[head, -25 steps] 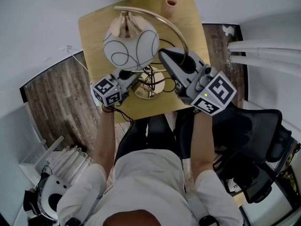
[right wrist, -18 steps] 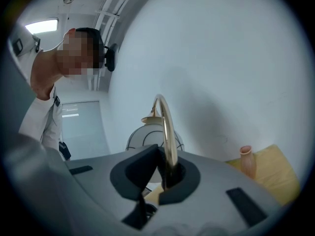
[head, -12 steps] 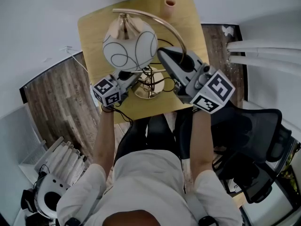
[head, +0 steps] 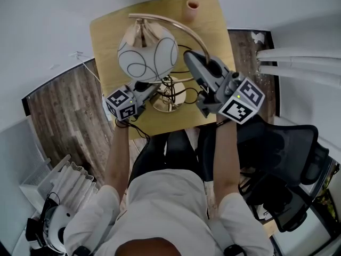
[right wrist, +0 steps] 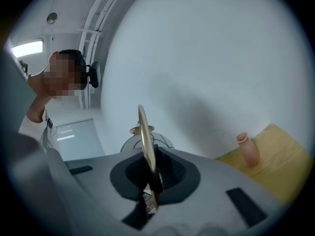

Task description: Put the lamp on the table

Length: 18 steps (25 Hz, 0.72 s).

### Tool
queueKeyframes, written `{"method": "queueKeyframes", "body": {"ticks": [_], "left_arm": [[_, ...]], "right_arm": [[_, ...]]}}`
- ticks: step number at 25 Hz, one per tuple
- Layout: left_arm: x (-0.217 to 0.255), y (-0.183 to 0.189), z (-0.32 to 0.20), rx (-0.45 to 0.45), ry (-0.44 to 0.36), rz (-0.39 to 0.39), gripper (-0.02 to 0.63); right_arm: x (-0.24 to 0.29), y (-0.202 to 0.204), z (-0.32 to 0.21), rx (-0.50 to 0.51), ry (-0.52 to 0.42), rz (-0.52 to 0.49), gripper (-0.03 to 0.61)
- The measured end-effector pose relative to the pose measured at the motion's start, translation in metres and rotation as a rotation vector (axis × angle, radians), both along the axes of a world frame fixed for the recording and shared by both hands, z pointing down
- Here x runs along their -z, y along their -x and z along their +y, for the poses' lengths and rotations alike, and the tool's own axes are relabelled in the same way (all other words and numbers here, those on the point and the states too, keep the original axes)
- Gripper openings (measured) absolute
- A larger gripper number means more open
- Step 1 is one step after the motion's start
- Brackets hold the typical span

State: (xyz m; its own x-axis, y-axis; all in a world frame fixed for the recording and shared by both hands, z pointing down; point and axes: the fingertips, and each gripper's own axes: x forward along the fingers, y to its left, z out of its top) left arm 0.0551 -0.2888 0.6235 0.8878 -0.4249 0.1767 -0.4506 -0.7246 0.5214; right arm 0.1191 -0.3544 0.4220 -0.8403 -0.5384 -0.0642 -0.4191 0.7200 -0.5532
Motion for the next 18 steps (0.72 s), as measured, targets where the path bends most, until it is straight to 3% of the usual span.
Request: {"method": "queueKeyframes", "body": {"ticks": [6, 9, 18], "left_arm": [[-0.003, 0.003, 0.001, 0.007, 0.007, -0.018, 0.036], [0.000, 0.008, 0.005, 0.001, -0.001, -0.011, 0.126], [0.003, 0.016, 0.007, -0.008, -0.017, -0.042, 0.186]], "right_arm": [[0.000, 0.004, 0.003, 0.009, -0.006, 0.005, 0.002], [0.001, 0.010, 0.007, 0.012, -0.015, 0.017, 0.002], [-0.001, 0.014, 0.005, -0.006, -0.009, 0.029, 0.002]]}}
